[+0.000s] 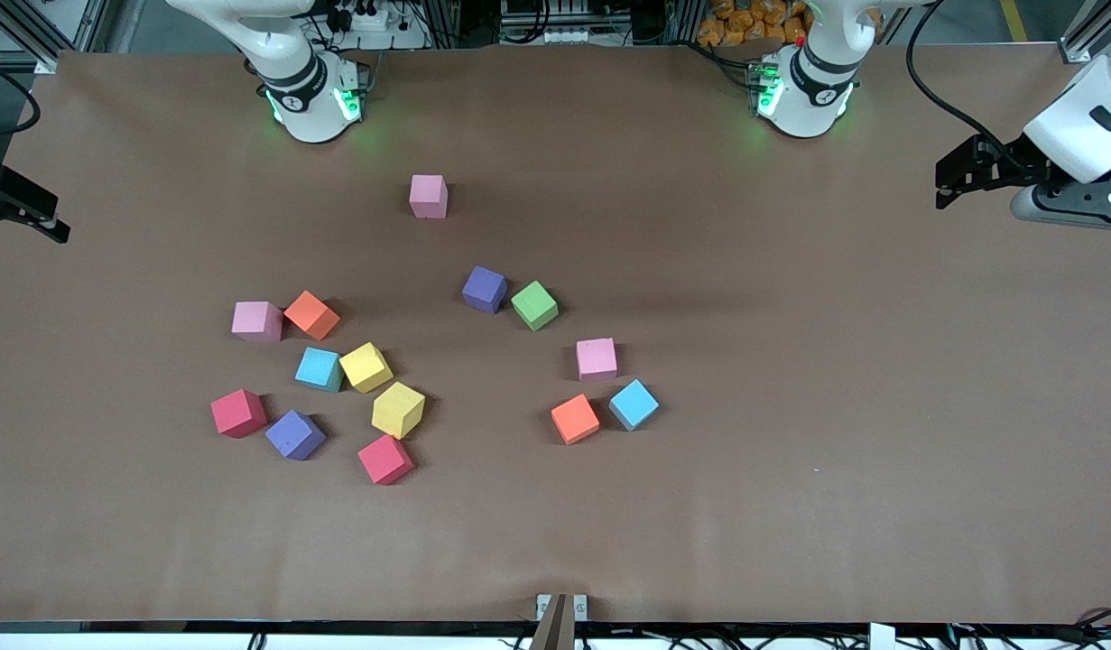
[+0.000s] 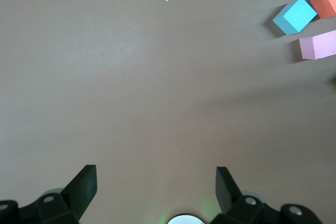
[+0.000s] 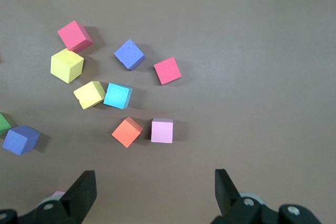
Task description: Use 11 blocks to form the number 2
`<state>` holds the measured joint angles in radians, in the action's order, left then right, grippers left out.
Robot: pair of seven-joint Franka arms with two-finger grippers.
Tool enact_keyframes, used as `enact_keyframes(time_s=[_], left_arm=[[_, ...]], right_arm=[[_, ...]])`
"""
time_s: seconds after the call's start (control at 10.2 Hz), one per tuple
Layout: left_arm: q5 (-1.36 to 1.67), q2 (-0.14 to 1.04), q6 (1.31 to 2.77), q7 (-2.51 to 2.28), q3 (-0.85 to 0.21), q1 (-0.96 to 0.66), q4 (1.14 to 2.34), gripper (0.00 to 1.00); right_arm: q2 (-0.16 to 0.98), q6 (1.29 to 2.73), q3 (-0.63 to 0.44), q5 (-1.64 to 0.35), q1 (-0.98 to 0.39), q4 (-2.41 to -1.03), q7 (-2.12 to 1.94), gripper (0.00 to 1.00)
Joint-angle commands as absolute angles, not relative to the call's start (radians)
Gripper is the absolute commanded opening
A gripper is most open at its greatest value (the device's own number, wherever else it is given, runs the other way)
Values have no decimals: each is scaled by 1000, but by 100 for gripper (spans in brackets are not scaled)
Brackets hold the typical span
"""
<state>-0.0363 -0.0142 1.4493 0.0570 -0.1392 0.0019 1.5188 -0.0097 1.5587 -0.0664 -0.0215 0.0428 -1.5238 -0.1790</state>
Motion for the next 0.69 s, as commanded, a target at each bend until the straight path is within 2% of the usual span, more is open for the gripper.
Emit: enact_keyframes(time_s=[0.0,0.59], left_arm=[[-43,-26,1433,69,-141,8,1517,100],[-43,-25,1427,72,-141,8,1522,100]], right_arm=[[-15,1534,-54,-23,67,-1513,-169,100],[-5,1534,-54,-23,64,-1516,-172,100]])
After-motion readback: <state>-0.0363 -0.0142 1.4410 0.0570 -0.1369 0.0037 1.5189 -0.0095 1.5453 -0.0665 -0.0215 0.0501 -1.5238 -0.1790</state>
